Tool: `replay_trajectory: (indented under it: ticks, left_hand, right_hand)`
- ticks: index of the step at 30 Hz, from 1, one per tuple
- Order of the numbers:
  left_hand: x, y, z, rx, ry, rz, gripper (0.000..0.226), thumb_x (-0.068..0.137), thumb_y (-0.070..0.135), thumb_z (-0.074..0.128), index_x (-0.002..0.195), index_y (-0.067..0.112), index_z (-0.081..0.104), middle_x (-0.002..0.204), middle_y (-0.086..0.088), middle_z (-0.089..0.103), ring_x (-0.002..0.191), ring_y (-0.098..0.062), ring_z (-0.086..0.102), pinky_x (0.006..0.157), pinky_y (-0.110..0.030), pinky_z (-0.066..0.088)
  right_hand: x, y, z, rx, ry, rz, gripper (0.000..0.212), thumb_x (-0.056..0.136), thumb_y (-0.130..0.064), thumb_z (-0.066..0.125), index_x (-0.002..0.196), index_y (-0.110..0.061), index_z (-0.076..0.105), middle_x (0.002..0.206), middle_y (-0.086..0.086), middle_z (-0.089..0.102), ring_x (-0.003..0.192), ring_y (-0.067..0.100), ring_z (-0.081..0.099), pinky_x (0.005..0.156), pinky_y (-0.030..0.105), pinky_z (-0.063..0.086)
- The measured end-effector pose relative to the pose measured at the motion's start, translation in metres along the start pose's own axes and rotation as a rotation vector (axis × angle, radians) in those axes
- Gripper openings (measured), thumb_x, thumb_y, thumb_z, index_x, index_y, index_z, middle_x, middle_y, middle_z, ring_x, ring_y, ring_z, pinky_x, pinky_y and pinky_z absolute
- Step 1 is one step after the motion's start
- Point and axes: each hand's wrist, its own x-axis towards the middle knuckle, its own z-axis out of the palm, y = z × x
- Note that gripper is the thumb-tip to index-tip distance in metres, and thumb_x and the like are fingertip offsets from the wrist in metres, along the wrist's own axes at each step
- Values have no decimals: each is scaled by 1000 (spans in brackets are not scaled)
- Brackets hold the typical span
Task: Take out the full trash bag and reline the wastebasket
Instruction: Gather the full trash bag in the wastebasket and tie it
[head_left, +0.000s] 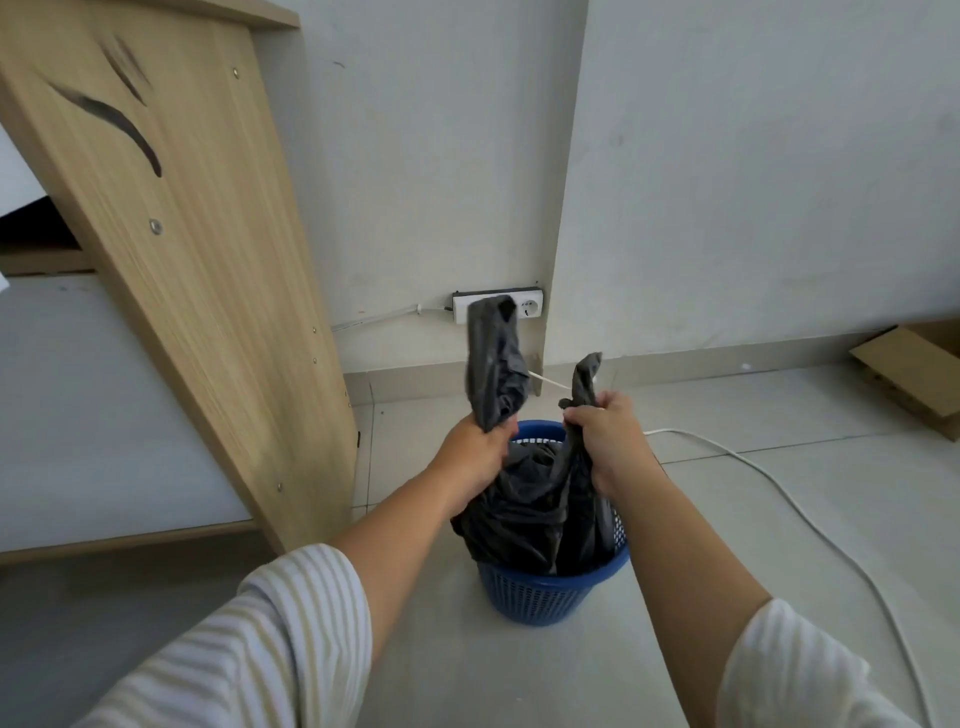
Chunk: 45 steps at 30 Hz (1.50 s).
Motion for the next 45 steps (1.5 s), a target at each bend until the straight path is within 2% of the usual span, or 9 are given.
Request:
replay_trajectory:
  ticks: [6,15,20,25,29,33,36,41,45]
  left_hand:
    - [-5,9,9,304,-20,160,43,96,47,45,129,22,54,126,-8,62,115,-29,56,94,-33,45]
    - [-10,13,14,75,-104,184,37,91,34,60,124,20,54,103,-3,67,90,-19,64,86,-33,51]
    - [-7,15,16,-108,-70,51,34,83,26,71,116,18,65,103,-4,72,93,-20,68,86,-32,55]
    - [0,17,15,-168,45,-32,21,83,18,67,103,11,69,84,-11,71,72,-28,66,72,-34,53]
    - [5,16,11,-210,106,-64,14,85,18,66,96,10,68,78,-6,67,65,-19,61,66,-27,48]
    - [0,18,10,-72,43,32,12,91,26,60,96,15,58,69,2,58,55,-12,56,48,-16,45]
    - [0,17,4,119,58,92,26,94,34,54,117,20,52,83,-1,62,67,-19,62,59,-23,51]
    - [-2,14,-1,639,31,198,40,92,43,45,128,25,48,118,-5,64,104,-30,61,86,-36,49]
    - [-14,17,2,987,-97,328,38,93,31,44,130,22,45,115,-9,63,101,-31,60,78,-33,45]
  right_hand:
    - [-1,-2,-3,135,-182,26,20,79,10,43,77,-3,58,78,20,58,74,33,57,68,41,49]
    - [-6,-3,2,-157,-269,-60,25,90,-5,46,89,-4,72,87,22,72,75,34,67,72,46,58]
    - [-3,3,6,72,-448,153,45,91,-28,35,110,-6,70,109,18,71,101,30,67,89,41,53]
    - [-3,9,-5,90,-553,98,45,84,-6,43,129,-10,46,112,22,64,100,34,63,86,42,51]
    - [-8,16,-9,-222,-416,-84,30,85,8,58,95,-14,40,83,16,52,78,27,54,73,39,46]
    - [-15,20,-6,48,-334,-63,25,87,13,46,78,-9,52,71,16,63,64,27,65,65,34,55]
    - [-13,19,-11,237,-244,5,25,91,8,43,91,-6,63,78,15,65,69,24,65,68,35,56]
    - [-14,22,-7,129,-456,-36,45,85,-37,63,115,-3,64,113,18,69,106,30,66,95,41,51]
    - [-18,15,4,-92,-264,-29,41,77,-50,71,99,-16,68,100,6,73,92,21,70,85,36,55]
